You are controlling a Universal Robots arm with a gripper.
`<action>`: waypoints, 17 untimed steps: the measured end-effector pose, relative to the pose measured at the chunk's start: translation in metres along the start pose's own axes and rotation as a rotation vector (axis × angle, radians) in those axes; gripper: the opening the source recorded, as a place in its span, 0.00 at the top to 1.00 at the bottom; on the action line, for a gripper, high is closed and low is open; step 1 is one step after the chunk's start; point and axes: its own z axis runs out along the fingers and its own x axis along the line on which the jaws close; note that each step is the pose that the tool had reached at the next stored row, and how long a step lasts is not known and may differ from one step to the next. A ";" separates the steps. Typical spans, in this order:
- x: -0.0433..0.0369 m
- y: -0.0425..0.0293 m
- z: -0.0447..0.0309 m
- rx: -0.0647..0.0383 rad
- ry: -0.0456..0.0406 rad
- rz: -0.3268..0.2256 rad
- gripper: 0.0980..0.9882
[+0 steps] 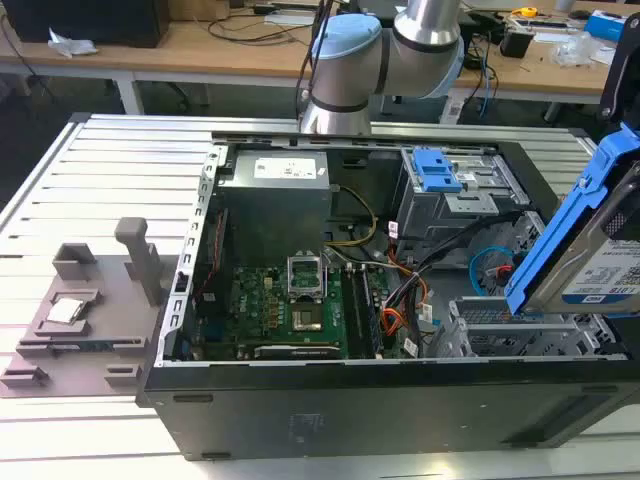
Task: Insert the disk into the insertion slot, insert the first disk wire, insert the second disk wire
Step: 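Insert the disk into the insertion slot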
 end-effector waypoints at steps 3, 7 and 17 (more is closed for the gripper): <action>0.0000 -0.0001 0.0042 0.000 0.0000 0.000 0.70; 0.0000 -0.0001 0.0082 0.000 0.0000 0.000 0.70; -0.0001 -0.0003 0.0179 0.000 0.0001 0.000 0.70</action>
